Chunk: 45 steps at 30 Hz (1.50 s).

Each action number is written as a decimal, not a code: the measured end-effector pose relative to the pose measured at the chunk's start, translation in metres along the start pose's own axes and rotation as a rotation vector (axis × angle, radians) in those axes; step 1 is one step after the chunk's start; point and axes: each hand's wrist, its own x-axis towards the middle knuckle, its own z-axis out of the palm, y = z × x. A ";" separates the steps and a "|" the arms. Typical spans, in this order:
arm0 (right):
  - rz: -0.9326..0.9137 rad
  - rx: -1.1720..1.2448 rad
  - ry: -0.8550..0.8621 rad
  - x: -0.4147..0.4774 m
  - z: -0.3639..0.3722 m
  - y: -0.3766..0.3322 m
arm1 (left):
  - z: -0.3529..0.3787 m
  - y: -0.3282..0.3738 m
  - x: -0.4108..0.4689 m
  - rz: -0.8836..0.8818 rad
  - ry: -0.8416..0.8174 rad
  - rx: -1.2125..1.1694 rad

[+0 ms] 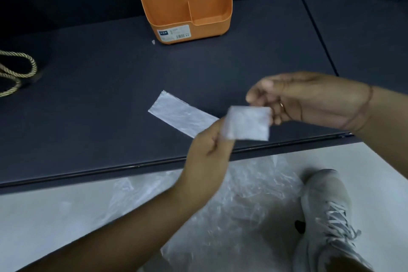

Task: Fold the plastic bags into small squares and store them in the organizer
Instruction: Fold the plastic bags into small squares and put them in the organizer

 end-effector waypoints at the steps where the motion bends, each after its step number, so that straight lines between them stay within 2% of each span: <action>1: -0.019 0.026 0.036 0.007 -0.003 0.005 | -0.009 0.001 0.007 -0.129 -0.008 -0.117; 4: 0.061 0.146 -0.044 0.028 0.006 0.021 | -0.036 -0.006 0.024 -0.350 -0.109 -0.496; 6: 0.118 0.139 -0.136 0.040 0.020 0.030 | -0.050 -0.011 0.030 -0.373 -0.154 -0.624; 8: 0.121 0.077 -0.136 0.049 0.034 0.036 | -0.058 -0.018 0.032 -0.376 -0.162 -0.655; 14: 0.169 -0.114 0.228 0.064 0.053 0.049 | -0.071 -0.030 0.040 -0.420 -0.031 -0.652; 19: 0.183 -0.129 0.318 0.066 0.058 0.051 | -0.100 -0.030 0.060 -0.422 0.113 -0.595; 23: 0.187 -0.160 0.314 0.065 0.059 0.049 | -0.120 -0.026 0.071 -0.307 0.328 -0.409; 24: 0.190 -0.164 0.312 0.065 0.059 0.049 | -0.123 -0.027 0.070 -0.213 0.402 -0.285; 26: 0.201 -0.165 0.302 0.065 0.059 0.047 | -0.125 -0.029 0.059 0.066 0.507 0.215; 27: 0.206 -0.162 0.297 0.065 0.059 0.046 | -0.121 -0.031 0.051 0.230 0.472 0.481; 28: 0.209 -0.158 0.294 0.065 0.059 0.046 | -0.115 -0.035 0.042 0.364 0.356 0.673; 30: 0.213 -0.150 0.290 0.064 0.059 0.045 | -0.099 -0.049 0.023 0.452 0.027 0.855; 31: 0.221 -0.148 0.282 0.062 0.059 0.044 | -0.092 -0.058 0.016 0.447 -0.101 0.906; 33: 0.260 -0.129 0.254 0.058 0.060 0.043 | -0.086 -0.076 0.008 0.459 -0.205 1.014; 35: 0.309 -0.043 0.215 0.049 0.061 0.042 | -0.086 -0.085 0.005 0.498 -0.181 1.069; 39: 0.296 0.088 0.108 0.022 0.064 0.034 | -0.080 -0.085 0.006 0.544 -0.058 0.926; 40: 0.233 0.003 0.121 0.017 0.063 0.035 | -0.079 -0.084 0.006 0.539 -0.045 0.900; 43: -0.059 -0.560 0.225 0.015 0.055 0.039 | -0.080 -0.082 0.005 0.492 -0.055 0.865; 45: -0.133 -0.695 0.166 0.024 0.052 0.046 | -0.081 -0.080 0.005 0.456 -0.071 0.839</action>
